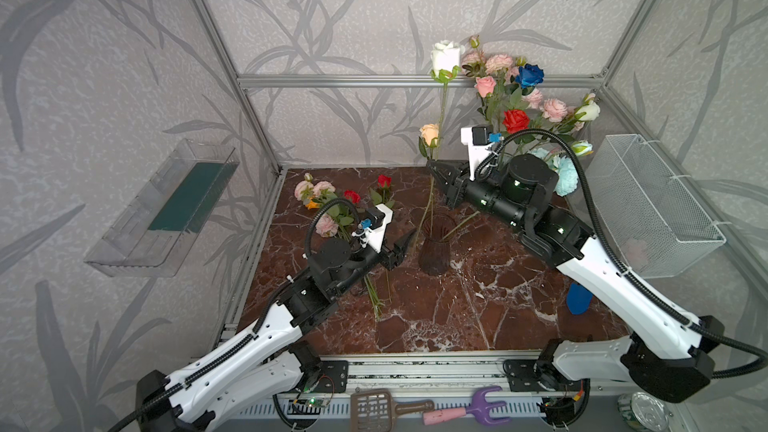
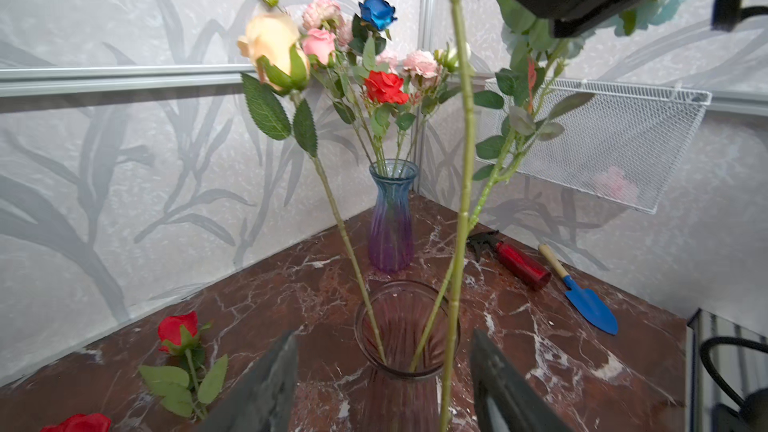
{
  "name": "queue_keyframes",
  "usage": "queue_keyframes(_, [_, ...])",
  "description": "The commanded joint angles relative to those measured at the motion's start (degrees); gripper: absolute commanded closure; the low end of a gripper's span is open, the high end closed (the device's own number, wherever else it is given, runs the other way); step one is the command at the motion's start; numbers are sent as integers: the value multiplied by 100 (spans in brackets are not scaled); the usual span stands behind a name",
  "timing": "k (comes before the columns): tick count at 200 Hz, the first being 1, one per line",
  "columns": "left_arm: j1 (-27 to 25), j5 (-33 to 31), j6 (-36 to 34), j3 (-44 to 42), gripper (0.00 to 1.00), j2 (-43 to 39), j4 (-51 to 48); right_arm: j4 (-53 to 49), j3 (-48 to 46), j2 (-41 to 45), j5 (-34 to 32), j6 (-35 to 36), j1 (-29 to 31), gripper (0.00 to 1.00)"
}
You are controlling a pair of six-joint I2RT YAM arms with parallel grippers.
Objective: Arrange the flowers into the vase
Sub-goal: 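Carry the white rose over the pink vase while the left gripper opens and withdraws, then lower the white rose into the pink vase and open the right gripper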
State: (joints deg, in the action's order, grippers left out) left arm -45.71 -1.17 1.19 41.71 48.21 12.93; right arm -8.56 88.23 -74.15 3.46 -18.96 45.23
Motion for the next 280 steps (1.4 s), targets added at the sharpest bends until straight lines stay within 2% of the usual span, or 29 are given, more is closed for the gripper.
queue_keyframes(1, [-19,-1002,42,-125,33,-209,517,-121,221,260,-429,382,22,96])
queue_keyframes(35, [-11,-2809,144,-278,33,-329,785,-71,302,313,-1179,966,14,97])
queue_keyframes(54, [-15,-3327,183,-220,33,-290,717,32,348,272,-1454,1266,-18,97])
queue_keyframes(78, [-1,-3235,310,-167,33,-268,594,114,299,123,-1654,1411,-177,97])
queue_keyframes(116, [44,-3312,476,-143,33,-386,329,391,-269,62,-1610,935,-425,97])
queue_keyframes(163, [57,-3453,241,-141,33,-465,386,619,-892,-45,-1601,418,-451,95])
queue_keyframes(207, [78,-3437,240,-137,33,-411,386,833,-1450,84,-1707,75,-454,89])
queue_keyframes(245, [87,-3436,234,-136,33,-385,376,826,-1659,163,-1745,-33,-454,80])
queue_keyframes(280, [105,-3448,215,-142,33,-374,374,765,-1669,323,-1676,-95,-454,78])
